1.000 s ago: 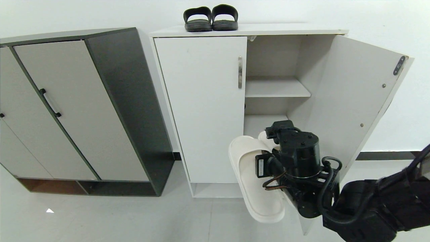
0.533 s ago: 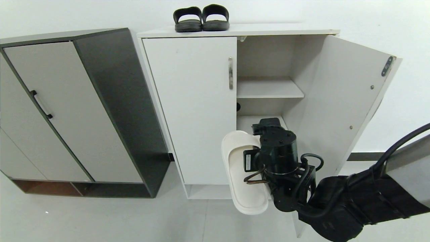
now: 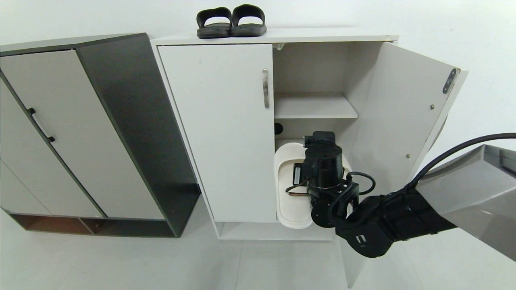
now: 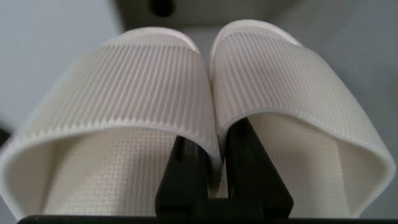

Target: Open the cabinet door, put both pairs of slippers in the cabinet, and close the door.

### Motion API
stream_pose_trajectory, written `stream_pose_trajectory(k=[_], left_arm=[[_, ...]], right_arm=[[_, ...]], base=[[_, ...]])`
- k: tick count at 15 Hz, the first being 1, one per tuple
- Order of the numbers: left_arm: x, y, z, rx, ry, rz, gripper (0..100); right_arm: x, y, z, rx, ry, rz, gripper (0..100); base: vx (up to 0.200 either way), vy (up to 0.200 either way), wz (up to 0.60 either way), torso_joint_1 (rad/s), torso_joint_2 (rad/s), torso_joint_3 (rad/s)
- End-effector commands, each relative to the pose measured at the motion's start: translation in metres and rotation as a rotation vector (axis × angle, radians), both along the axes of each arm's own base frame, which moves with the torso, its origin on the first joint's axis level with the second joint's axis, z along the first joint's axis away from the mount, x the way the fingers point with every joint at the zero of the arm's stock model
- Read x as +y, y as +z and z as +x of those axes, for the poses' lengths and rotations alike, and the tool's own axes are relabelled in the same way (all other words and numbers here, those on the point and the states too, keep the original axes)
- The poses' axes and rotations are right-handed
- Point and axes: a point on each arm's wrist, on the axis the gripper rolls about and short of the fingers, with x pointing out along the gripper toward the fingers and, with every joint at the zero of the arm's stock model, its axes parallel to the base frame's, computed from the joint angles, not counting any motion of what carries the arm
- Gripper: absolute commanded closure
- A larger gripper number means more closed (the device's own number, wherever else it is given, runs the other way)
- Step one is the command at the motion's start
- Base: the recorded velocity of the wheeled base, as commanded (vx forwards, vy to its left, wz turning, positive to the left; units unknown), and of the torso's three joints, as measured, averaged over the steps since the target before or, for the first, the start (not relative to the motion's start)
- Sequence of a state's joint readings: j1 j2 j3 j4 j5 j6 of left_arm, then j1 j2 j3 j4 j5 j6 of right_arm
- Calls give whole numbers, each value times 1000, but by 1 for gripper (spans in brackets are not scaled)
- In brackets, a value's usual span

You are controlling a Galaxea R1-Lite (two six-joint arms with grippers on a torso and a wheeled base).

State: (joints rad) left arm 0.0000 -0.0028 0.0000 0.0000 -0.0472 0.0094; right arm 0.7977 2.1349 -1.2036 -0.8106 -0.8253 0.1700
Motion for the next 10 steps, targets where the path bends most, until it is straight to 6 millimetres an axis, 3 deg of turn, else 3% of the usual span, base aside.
stream_pose_trajectory(k=[1, 10], left_arm=[[0, 0, 0, 3, 0, 0, 100], [0, 0, 0, 3, 1, -3, 100]], right_arm=[[-4, -8, 17, 4, -35, -5, 100], [-33, -19, 39, 32, -126, -54, 100]], base=[[0, 0, 0, 0, 0, 0], [0, 0, 0, 0, 0, 0]])
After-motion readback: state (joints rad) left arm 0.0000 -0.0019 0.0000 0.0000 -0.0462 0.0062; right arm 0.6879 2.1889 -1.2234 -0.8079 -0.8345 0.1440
